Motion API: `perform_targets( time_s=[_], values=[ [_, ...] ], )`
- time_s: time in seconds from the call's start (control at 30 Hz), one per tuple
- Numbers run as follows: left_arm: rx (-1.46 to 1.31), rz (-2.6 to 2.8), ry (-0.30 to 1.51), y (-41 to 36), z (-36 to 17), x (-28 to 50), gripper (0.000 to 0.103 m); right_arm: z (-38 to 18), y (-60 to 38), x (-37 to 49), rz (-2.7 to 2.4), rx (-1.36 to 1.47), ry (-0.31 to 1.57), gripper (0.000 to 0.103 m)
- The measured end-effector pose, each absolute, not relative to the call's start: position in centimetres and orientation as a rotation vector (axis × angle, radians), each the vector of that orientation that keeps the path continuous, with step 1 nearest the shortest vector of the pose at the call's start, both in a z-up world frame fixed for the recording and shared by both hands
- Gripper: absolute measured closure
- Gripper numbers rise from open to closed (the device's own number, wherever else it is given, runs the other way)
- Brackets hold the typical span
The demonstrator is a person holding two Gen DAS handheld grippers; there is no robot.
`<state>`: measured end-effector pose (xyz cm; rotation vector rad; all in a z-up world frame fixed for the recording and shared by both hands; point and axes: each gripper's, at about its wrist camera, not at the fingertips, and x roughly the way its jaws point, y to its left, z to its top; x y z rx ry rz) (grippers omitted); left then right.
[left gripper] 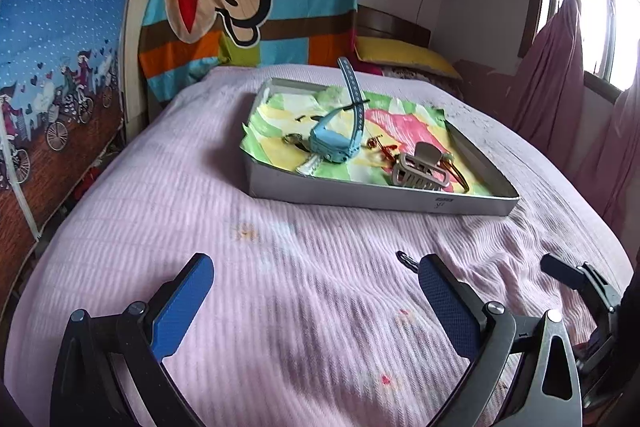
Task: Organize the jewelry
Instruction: 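Withdraw both tools from the tray toward the black hair pin and red earring, then grasp the black hair pin with the left tool while the right tool grasps the red gem earring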
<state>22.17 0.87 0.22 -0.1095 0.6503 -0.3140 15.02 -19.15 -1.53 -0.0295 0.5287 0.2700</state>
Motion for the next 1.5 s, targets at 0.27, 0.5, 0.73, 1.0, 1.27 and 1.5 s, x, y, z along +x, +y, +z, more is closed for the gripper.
perform_targets(
  time_s=[0.27,0.5,0.73,1.0,1.27,1.5],
  values=[
    [-0.129,-0.362,0.687,0.2,-0.4,23.3,0.001,-3.1,-18.2,16.9,0.274,-0.056,0.631,0.036],
    [-0.095,-0.418,0.715,-1.2,-1.0,24.0,0.007,-4.0,-19.2,17.9,0.251,-0.007,0.678,0.055],
    [-0.076,-0.481,0.756,-2.6,-1.5,25.1,0.014,-4.5,-19.2,19.2,0.245,-0.008,0.701,0.061],
    [-0.139,-0.496,0.786,-2.4,-2.0,26.3,0.023,-4.3,-18.5,20.3,0.296,-0.025,0.716,0.066],
    [-0.151,-0.54,0.817,-3.0,-2.5,27.1,0.044,-4.4,-17.8,21.7,0.305,-0.046,0.738,0.081],
    [-0.162,-0.623,0.85,-3.9,-3.0,27.7,0.063,-4.6,-18.5,22.3,0.299,-0.003,0.743,0.094]
  ],
)
